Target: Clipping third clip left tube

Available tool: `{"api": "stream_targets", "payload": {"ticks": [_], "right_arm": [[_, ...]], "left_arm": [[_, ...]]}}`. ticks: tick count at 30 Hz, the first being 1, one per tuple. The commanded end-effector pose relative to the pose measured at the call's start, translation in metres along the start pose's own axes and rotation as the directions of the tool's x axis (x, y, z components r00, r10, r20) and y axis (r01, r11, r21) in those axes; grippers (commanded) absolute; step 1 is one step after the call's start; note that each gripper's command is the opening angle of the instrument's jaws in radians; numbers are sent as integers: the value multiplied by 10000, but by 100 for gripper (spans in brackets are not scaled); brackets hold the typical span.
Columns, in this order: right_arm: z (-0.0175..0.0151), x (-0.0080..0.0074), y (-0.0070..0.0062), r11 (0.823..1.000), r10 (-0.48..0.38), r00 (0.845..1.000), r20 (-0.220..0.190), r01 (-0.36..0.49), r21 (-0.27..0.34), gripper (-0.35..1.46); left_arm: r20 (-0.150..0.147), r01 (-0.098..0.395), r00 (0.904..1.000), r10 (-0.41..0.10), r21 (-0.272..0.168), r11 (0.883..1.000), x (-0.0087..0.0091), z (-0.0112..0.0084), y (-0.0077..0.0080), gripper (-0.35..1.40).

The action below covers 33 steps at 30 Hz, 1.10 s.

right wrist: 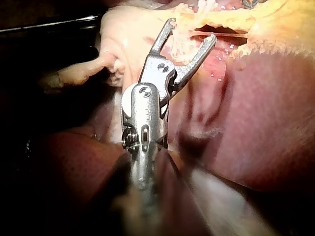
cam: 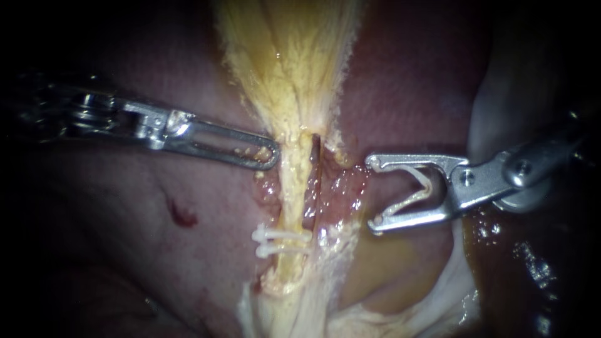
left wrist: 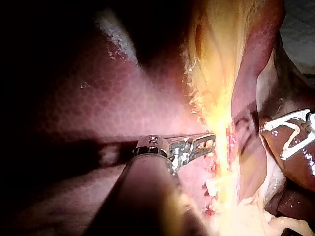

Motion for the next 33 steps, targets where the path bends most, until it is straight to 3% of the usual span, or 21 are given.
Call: {"api": "stream_targets", "payload": {"ticks": [1, 4, 10, 14, 16, 26, 33], "right_arm": [[0, 0, 0, 10000, 1, 10000, -11, -1, 14, 50], [0, 0, 0, 10000, 1, 10000, -10, -1, 14, 50], [0, 0, 0, 10000, 2, 10000, -23, -2, 41, 50], [0, 0, 1, 10000, 6, 10000, -24, -6, 41, 50], [0, 0, 1, 10000, 6, 10000, -24, -6, 40, 50], [6, 1, 1, 10000, 6, 10000, -57, -5, 98, 50], [41, -6, 1, 9995, -118, 9998, -176, 123, 307, 50]], "left_arm": [[-4, 3, 10000, -3, -9, 10000, 0, 0, 0, -35], [-59, 20, 10000, -19, 50, 10000, -3, -8, -3, -35], [0, 88, 10000, -88, -138, 9999, -16, -57, -7, -35], [278, 170, 9995, -166, -161, 9997, -24, -93, -9, -35], [376, 208, 9991, -202, -157, 9997, -27, -103, -10, -35], [452, 243, 9987, -236, -159, 9996, -24, -105, -17, -35], [492, 250, 9985, -240, -205, 9995, -22, -103, -20, -35]]}}
